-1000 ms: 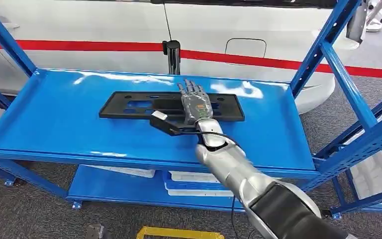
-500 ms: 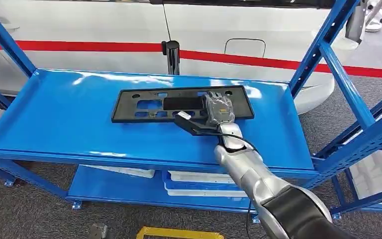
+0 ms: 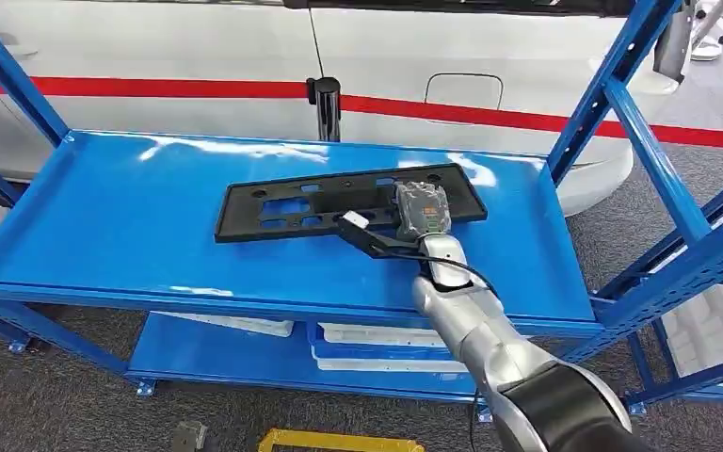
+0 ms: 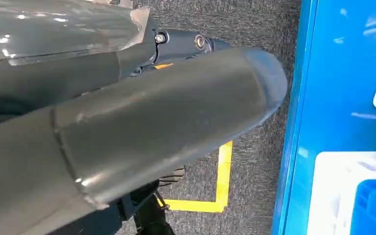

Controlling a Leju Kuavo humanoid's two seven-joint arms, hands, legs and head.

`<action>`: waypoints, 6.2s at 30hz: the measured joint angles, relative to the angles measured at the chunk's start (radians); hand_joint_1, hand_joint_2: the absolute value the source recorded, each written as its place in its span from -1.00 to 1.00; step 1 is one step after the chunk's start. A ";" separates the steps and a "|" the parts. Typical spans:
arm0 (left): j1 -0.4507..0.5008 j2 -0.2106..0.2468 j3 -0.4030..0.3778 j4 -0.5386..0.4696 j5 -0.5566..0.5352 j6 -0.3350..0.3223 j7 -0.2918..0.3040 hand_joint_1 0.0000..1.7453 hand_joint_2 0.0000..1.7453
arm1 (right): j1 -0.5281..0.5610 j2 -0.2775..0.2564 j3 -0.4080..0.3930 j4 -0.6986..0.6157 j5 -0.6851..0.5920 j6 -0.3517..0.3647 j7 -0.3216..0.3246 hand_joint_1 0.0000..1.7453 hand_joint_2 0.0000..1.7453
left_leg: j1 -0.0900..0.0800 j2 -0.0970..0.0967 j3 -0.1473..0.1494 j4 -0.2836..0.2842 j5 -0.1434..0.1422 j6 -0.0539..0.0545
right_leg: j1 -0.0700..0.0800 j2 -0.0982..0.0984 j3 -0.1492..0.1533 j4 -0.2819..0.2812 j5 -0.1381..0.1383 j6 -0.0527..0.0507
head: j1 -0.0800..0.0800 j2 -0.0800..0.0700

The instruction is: Take the parts from the cabinet and place them on the table.

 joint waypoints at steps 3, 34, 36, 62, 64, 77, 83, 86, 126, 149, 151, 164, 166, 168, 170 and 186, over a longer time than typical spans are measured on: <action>-0.001 0.000 0.000 0.000 -0.002 0.000 0.000 -1.00 -1.00 | 0.015 0.004 -0.017 -0.028 -0.012 0.000 -0.027 1.00 1.00 | 0.000 0.000 0.000 0.000 0.000 0.000 | 0.000 0.000 0.000 0.000 0.000 0.000 | 0.000 0.000; -0.020 -0.012 0.050 -0.010 0.135 -0.028 -0.291 -1.00 1.00 | 0.163 -0.044 0.022 -0.886 -0.504 0.087 -0.303 1.00 1.00 | 0.000 0.000 -0.003 0.000 0.000 0.000 | 0.000 0.000 -0.003 0.000 0.000 0.000 | 0.000 0.000; -0.020 -0.014 0.050 -0.010 0.138 -0.028 -0.292 -1.00 1.00 | 0.176 -0.057 0.034 -0.948 -0.503 0.079 -0.311 1.00 1.00 | 0.000 0.000 -0.004 0.000 0.000 0.000 | 0.000 0.000 -0.003 0.000 0.000 0.000 | 0.000 0.000; -0.015 -0.018 0.030 -0.018 0.158 -0.043 -0.283 -1.00 1.00 | 0.235 -0.136 0.160 -1.167 -0.586 0.072 -0.318 1.00 1.00 | -0.008 -0.001 -0.005 0.004 -0.004 0.007 | -0.012 0.000 -0.003 -0.001 0.000 0.009 | 0.000 0.000; -0.015 -0.018 0.029 -0.018 0.159 -0.044 -0.283 -1.00 1.00 | 0.234 -0.136 0.162 -1.167 -0.587 0.072 -0.317 1.00 1.00 | -0.009 -0.001 -0.006 0.008 -0.007 0.011 | -0.014 0.000 -0.003 -0.001 0.000 0.014 | 0.000 0.000; -0.001 -0.019 0.034 -0.018 0.194 -0.045 -0.291 -1.00 1.00 | 0.197 -0.138 0.179 -1.141 -0.647 0.096 -0.314 1.00 1.00 | -0.008 -0.001 -0.024 -0.002 0.029 0.043 | -0.010 -0.001 -0.014 0.131 -0.082 0.028 | 0.006 0.000; 0.003 -0.017 0.035 -0.018 0.197 -0.045 -0.294 -1.00 1.00 | 0.180 -0.130 0.186 -1.126 -0.670 0.100 -0.317 1.00 1.00 | -0.013 -0.008 -0.052 0.021 0.043 0.010 | -0.011 0.004 0.029 0.029 -0.048 -0.006 | 0.004 0.000; 0.005 -0.014 0.037 -0.018 0.201 -0.049 -0.294 -1.00 1.00 | 0.173 -0.123 0.187 -1.120 -0.689 0.105 -0.322 1.00 1.00 | 0.002 0.001 -0.096 0.137 -0.080 -0.013 | -0.012 -0.001 0.010 0.029 -0.030 -0.035 | 0.000 0.000; 0.021 -0.006 -0.014 -0.050 0.192 -0.040 -0.297 -1.00 1.00 | 0.239 -0.090 0.142 -1.125 -0.714 0.084 -0.356 1.00 1.00 | 0.024 0.002 0.080 0.010 -0.072 -0.033 | -0.008 -0.007 -0.016 0.013 0.010 -0.006 | 0.004 0.000; 0.032 -0.007 -0.026 -0.051 0.205 -0.056 -0.297 -1.00 1.00 | 0.253 -0.090 0.114 -1.104 -0.737 0.069 -0.374 1.00 1.00 | 0.008 0.005 -0.113 0.257 -0.148 -0.020 | -0.006 -0.007 0.027 0.000 -0.021 -0.040 | 0.002 0.000; 0.032 -0.007 -0.029 -0.051 0.204 -0.062 -0.297 -1.00 1.00 | 0.267 -0.092 0.111 -1.100 -0.736 0.063 -0.377 1.00 1.00 | 0.015 0.006 -0.129 0.314 -0.153 -0.027 | -0.006 -0.007 0.018 0.005 -0.019 -0.038 | 0.002 0.000; 0.012 -0.018 -0.035 -0.051 0.243 -0.103 -0.297 -1.00 1.00 | 0.288 -0.094 0.094 -1.097 -0.732 0.051 -0.390 1.00 1.00 | 0.011 0.009 0.002 0.005 -0.008 0.037 | 0.002 -0.004 -0.117 0.252 -0.133 -0.016 | 0.008 0.000; 0.012 -0.018 -0.035 -0.051 0.255 -0.102 -0.297 -1.00 1.00 | 0.293 -0.095 0.091 -1.095 -0.731 0.051 -0.392 1.00 1.00 | 0.009 0.009 -0.011 0.007 0.001 0.036 | 0.003 -0.004 -0.147 0.342 -0.160 -0.010 | 0.008 0.000; 0.012 -0.018 -0.034 -0.052 0.261 -0.102 -0.297 -1.00 1.00 | 0.292 -0.095 0.091 -1.091 -0.730 0.051 -0.393 1.00 1.00 | 0.009 0.008 -0.021 0.008 0.009 0.031 | 0.003 -0.004 -0.078 0.239 -0.120 0.007 | 0.008 0.000; 0.010 -0.018 -0.034 -0.051 0.261 -0.102 -0.297 -1.00 1.00 | 0.292 -0.093 0.089 -1.091 -0.730 0.050 -0.395 1.00 1.00 | 0.009 0.006 -0.026 0.015 0.013 0.025 | -0.001 -0.005 0.042 0.042 -0.066 0.018 | 0.008 0.000; -0.032 -0.008 -0.058 -0.060 0.238 -0.102 -0.297 -1.00 1.00 | 0.352 -0.070 0.056 -1.065 -0.731 0.033 -0.434 1.00 1.00 | 0.008 0.003 0.026 0.033 -0.044 0.004 | 0.009 -0.001 0.023 0.013 -0.030 -0.040 | 0.003 0.000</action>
